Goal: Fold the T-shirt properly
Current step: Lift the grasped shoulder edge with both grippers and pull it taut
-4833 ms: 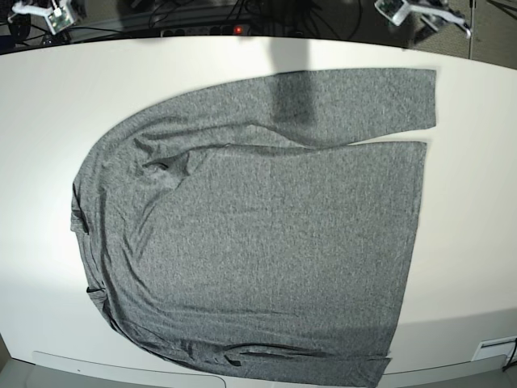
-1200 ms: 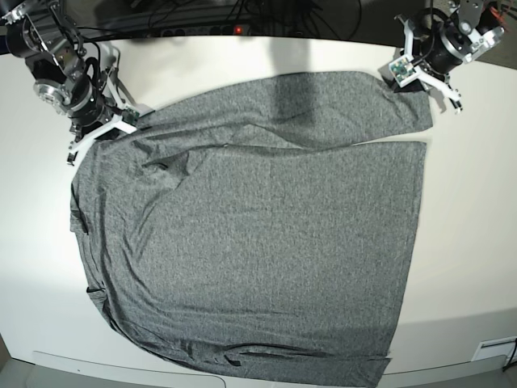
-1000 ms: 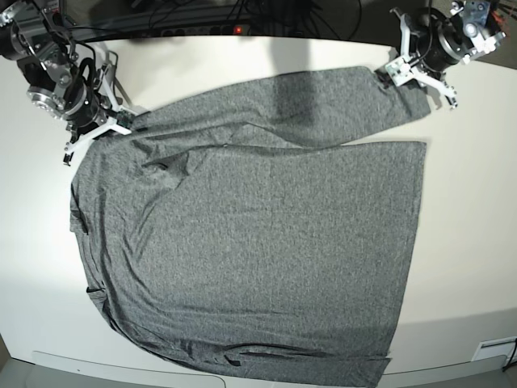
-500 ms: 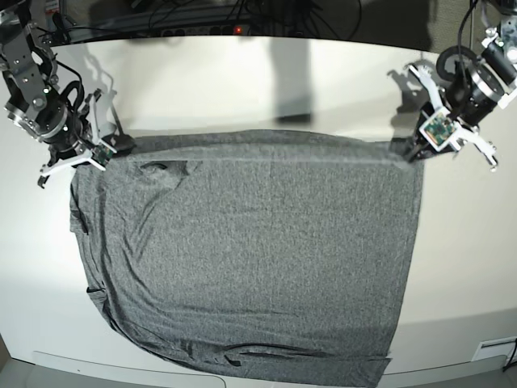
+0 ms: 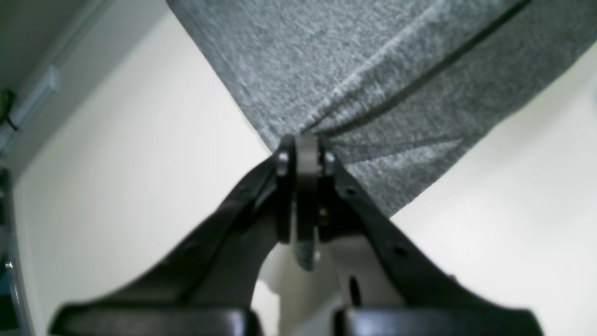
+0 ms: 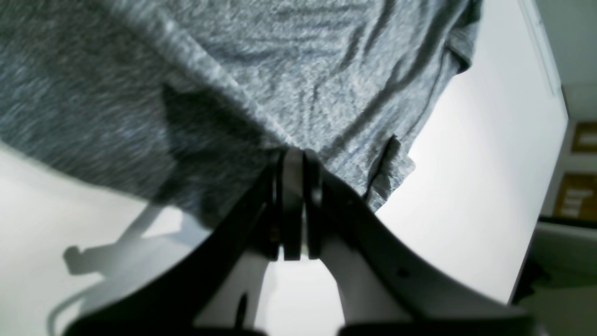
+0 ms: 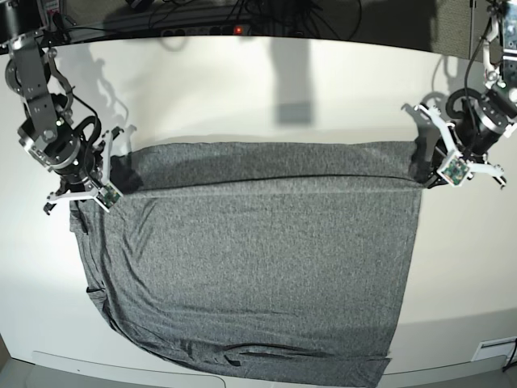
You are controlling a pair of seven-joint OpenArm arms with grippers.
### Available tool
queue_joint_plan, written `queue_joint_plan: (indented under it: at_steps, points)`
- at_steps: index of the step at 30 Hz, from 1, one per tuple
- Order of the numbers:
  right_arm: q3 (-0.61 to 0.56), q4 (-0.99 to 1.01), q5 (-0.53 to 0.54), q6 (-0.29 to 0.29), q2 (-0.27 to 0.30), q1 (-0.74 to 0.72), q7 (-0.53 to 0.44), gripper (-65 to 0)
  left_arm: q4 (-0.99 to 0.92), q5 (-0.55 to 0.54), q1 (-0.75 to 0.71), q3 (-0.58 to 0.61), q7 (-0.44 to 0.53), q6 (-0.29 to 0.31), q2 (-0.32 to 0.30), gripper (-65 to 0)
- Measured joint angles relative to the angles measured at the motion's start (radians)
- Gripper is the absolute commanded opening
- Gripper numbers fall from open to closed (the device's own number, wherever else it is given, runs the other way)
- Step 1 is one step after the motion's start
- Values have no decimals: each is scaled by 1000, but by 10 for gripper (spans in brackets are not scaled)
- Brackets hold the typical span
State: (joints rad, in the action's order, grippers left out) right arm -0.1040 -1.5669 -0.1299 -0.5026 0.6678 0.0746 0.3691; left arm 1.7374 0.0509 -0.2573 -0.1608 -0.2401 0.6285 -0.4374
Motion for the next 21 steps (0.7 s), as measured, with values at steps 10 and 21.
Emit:
queue_joint_plan:
  at_steps: [10,21]
  points:
    - [1,180,11,-3,-42,-145,-12,-650,-206,22,164,137,1,0,2,-650]
    - [-16,338,7,-6,-47,-219,-54,-636,-322,49,256,175,0,-2,2,-650]
